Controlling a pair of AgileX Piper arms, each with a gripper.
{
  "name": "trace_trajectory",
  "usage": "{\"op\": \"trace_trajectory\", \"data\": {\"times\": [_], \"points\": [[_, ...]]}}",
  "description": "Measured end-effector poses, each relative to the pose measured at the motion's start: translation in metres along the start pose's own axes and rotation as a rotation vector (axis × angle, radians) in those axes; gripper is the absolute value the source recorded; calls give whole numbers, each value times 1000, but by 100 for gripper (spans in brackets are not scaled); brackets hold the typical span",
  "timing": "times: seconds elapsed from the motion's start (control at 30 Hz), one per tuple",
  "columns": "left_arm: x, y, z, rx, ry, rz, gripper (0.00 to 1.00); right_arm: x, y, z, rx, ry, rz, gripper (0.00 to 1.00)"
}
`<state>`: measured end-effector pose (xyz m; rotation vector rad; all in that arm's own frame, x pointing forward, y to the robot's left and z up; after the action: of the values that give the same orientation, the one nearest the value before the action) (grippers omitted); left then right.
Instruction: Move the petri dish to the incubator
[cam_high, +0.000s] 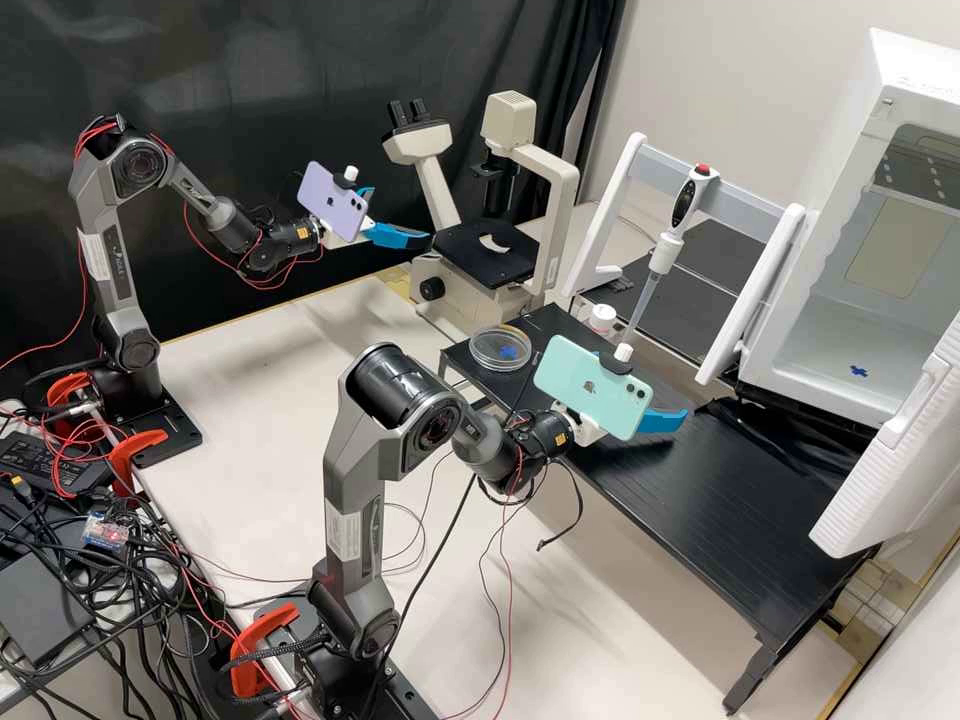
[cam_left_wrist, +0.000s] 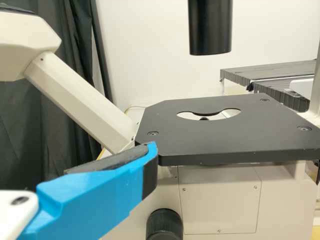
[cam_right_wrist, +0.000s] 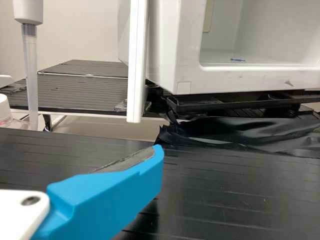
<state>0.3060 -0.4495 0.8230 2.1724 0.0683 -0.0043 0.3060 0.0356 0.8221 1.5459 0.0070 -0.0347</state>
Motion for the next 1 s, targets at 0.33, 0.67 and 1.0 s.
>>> {"op": "trace_trajectory", "data": {"times": [0.33, 0.67, 1.0], "points": [[0, 0, 0, 0, 0, 0, 100, -1, 0, 0, 0, -1, -1, 100], [0, 0, 0, 0, 0, 0, 100, -33, 7, -15, 69, 59, 18, 100], [0, 0, 0, 0, 0, 0, 100, -76, -22, -63, 47, 348, -87, 100]]}}
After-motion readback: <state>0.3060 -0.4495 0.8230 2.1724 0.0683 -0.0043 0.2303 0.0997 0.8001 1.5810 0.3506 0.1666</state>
